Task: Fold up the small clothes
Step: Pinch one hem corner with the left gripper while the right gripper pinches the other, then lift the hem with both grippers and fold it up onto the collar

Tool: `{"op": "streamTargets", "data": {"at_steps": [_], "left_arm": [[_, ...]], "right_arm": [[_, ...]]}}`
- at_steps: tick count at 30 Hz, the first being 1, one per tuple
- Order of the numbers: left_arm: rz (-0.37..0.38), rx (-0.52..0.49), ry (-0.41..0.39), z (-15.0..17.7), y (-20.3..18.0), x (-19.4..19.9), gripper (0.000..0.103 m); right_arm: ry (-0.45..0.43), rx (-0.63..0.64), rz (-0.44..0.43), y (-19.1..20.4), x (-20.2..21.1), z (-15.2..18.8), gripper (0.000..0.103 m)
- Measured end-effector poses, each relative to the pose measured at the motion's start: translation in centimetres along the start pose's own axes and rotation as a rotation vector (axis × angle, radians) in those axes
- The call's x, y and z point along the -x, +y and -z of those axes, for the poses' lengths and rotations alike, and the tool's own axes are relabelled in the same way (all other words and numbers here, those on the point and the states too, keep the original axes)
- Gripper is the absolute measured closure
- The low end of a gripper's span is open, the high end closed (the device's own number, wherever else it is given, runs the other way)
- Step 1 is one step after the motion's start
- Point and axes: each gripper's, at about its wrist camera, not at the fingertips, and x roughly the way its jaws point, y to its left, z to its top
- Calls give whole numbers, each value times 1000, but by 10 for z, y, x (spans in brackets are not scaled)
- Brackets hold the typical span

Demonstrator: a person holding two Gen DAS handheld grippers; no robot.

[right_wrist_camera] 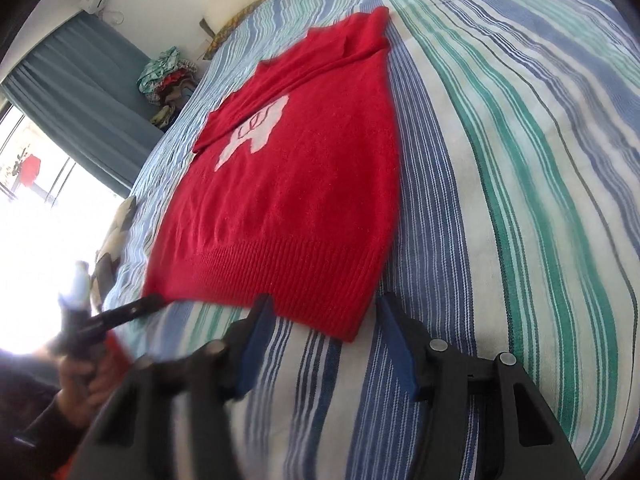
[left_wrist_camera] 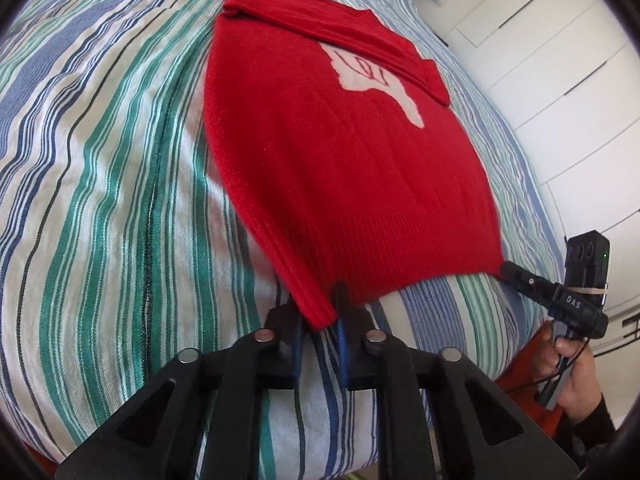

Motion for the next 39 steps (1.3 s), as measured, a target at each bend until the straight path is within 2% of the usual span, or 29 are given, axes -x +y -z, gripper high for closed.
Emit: {"op": "streamTargets", "data": {"at_steps": [2, 3, 5, 8, 13, 16, 18, 24, 30, 34, 36, 37, 38, 39], "left_arm": [[8, 16, -7, 1, 2, 3, 98], [10, 16, -12, 1, 1, 6, 98], [24, 19, -31, 0, 0, 16, 98], [83, 52, -66, -7, -1, 38, 99], [151, 79, -136, -66, -7, 55, 99], [151, 99, -172, -123, -5, 53, 99], [113, 96, -195, -165, -3, 40, 99], [46, 142, -197, -272, 14, -10, 99], [-2, 139, -199, -346, 25, -49, 98], [-43, 143, -197, -376, 35, -72, 98], [-88, 145, -194, -386, 40, -83, 93], [-122, 151, -197, -390, 42, -86, 83], [-152, 161, -201, -392, 46, -88, 59], [-165, 176, -211, -396, 50, -88, 46]], "right_arm": [[30, 3, -14, 0, -4, -2, 76], [39, 15, 8, 1, -6, -3, 98], [26, 11, 26, -1, -5, -4, 98], [-43, 6, 24, 2, 10, -8, 98], [-162, 17, -12, 18, 30, -45, 98], [-215, 21, -25, 25, 26, -92, 98], [-245, 14, -25, 26, 17, -130, 98], [-273, 6, 15, 22, -35, -246, 98], [-269, -46, 21, 5, -90, -331, 98], [-260, -53, 32, -8, -122, -368, 98], [-255, -53, 38, -14, -136, -380, 98], [-248, -51, 41, -16, -144, -385, 98], [-237, -50, 40, -18, -150, -389, 98], [-223, -51, 43, -20, -158, -392, 98]]}}
